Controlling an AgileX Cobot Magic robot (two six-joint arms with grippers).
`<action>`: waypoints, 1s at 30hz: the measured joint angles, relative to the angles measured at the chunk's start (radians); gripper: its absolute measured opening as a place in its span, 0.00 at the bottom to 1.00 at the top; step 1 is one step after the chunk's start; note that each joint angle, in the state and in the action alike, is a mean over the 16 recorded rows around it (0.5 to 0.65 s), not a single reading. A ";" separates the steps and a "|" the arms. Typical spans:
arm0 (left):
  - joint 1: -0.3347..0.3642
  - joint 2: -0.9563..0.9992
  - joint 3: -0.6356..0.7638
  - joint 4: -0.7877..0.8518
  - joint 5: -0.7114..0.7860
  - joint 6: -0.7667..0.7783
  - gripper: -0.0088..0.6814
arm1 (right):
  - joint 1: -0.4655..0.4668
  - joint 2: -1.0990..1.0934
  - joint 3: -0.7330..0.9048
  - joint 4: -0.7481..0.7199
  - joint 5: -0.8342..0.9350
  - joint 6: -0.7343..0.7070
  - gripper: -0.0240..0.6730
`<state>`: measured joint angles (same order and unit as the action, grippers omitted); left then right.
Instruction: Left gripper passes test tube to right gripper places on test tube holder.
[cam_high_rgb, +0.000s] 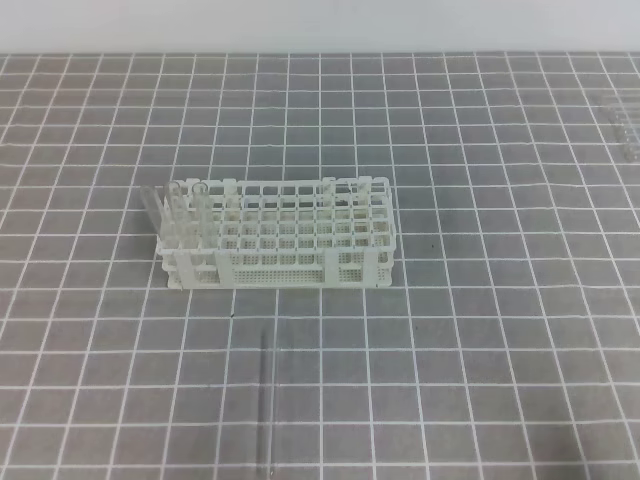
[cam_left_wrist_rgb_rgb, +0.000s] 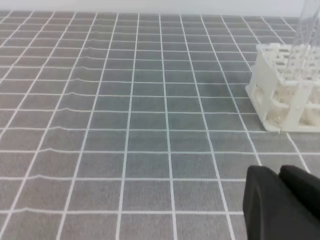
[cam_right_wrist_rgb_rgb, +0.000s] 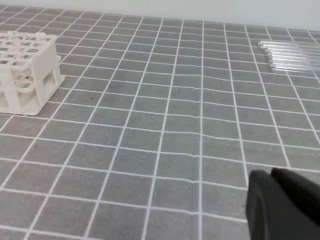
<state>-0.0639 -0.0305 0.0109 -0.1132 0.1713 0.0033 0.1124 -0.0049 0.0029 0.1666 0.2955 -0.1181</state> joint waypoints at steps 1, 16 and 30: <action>0.000 -0.001 0.001 -0.008 -0.012 -0.006 0.05 | 0.000 0.000 0.000 0.008 -0.008 0.000 0.02; 0.000 0.019 -0.005 -0.075 -0.190 -0.115 0.05 | 0.000 0.000 -0.002 0.366 -0.233 -0.001 0.02; 0.000 0.038 -0.076 -0.080 -0.087 -0.228 0.04 | 0.000 0.005 -0.029 0.536 -0.225 -0.014 0.02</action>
<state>-0.0640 0.0073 -0.0653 -0.1930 0.0844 -0.2247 0.1124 0.0001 -0.0257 0.7022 0.0702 -0.1325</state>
